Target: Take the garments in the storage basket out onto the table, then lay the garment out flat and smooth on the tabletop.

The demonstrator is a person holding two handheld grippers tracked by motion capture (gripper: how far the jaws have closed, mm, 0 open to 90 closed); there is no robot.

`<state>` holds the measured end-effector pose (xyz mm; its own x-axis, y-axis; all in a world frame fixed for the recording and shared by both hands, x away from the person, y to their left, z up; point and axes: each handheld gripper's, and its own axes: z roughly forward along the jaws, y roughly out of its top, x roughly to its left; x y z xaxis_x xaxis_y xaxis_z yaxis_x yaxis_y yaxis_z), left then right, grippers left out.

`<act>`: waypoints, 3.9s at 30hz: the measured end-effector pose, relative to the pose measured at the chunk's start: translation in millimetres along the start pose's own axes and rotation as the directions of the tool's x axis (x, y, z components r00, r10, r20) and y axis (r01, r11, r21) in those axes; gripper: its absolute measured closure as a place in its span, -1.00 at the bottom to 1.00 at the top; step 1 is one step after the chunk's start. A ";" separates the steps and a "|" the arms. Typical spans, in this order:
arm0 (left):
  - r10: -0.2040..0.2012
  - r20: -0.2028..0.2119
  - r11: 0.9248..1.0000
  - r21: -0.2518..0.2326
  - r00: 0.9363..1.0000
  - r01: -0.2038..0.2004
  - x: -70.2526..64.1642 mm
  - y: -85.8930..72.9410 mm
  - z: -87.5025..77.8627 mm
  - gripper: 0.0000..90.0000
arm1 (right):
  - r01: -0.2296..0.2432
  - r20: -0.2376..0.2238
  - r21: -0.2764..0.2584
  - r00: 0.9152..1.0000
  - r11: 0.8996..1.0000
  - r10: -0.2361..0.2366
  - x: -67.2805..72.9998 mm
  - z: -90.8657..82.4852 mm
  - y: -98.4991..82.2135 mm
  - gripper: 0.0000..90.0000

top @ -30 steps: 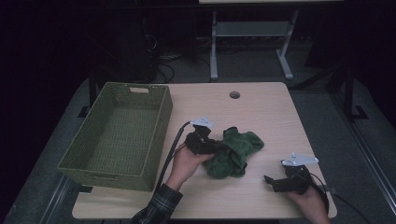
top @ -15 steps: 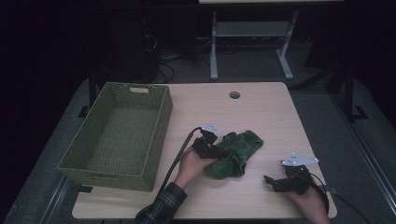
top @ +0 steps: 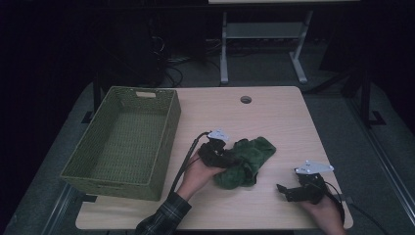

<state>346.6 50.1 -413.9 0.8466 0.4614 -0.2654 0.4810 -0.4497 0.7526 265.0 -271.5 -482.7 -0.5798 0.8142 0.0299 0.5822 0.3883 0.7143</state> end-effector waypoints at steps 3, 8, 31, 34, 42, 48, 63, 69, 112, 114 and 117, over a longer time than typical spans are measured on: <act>0.020 0.014 1.000 -0.005 1.000 -0.020 -9.9 1.7 -9.5 0.21 | 0.001 0.000 0.000 1.000 1.000 -0.001 -0.1 0.0 0.0 -0.85; 0.037 0.034 0.999 -0.012 0.999 -0.036 -21.8 -4.2 -18.4 0.27 | 0.001 0.000 0.000 1.000 1.000 -0.001 -0.1 0.0 0.0 -0.85; 0.097 0.027 0.993 0.067 0.995 -0.099 -52.3 -30.2 2.6 0.16 | 0.034 -0.113 0.007 0.993 0.999 -0.033 28.4 3.5 14.6 -0.67; 0.096 0.018 0.992 0.087 0.995 -0.097 -48.8 -33.3 7.3 0.14 | 0.039 -0.144 -0.005 0.989 0.999 -0.039 33.1 4.9 17.1 -0.62; 0.119 -0.017 0.984 0.132 0.993 -0.116 -41.7 -42.1 21.0 0.12 | 0.079 -0.214 -0.006 0.974 0.997 -0.079 47.7 11.1 25.0 -0.30; 0.148 -0.052 0.978 0.154 0.988 -0.139 -37.8 -46.5 27.8 0.20 | 0.065 -0.264 -0.022 0.962 0.998 -0.068 53.2 16.7 30.9 -0.07; 0.095 -0.018 0.983 0.157 0.995 -0.091 -26.4 -47.2 26.3 0.84 | 0.063 -0.269 -0.038 0.960 0.997 -0.071 56.4 22.6 39.4 0.85; 0.063 0.001 0.992 0.112 0.998 -0.063 -26.4 -43.6 18.1 0.84 | 0.068 -0.262 -0.041 0.962 0.997 -0.076 55.9 17.5 41.8 0.93; -0.037 -0.087 0.999 0.001 0.995 0.037 -7.2 -67.1 -70.5 0.63 | -0.003 -0.073 -0.086 0.997 0.996 -0.004 16.7 -39.4 16.9 0.75; -0.012 -0.090 1.000 -0.012 0.996 0.011 -13.5 -61.4 -75.9 0.63 | 0.002 -0.062 -0.109 0.998 0.994 -0.009 15.6 -43.7 19.0 0.73; 0.014 -0.081 0.999 -0.033 0.997 -0.016 -21.6 -54.9 -79.9 0.65 | 0.003 -0.071 -0.133 0.997 0.991 -0.013 16.2 -47.9 23.0 0.79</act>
<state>283.7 125.9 -401.3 0.8318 0.5156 -0.2054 0.4594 -0.4320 0.7761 241.7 -270.0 -432.2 -0.6263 0.7764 0.0708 0.4993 0.3297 0.8012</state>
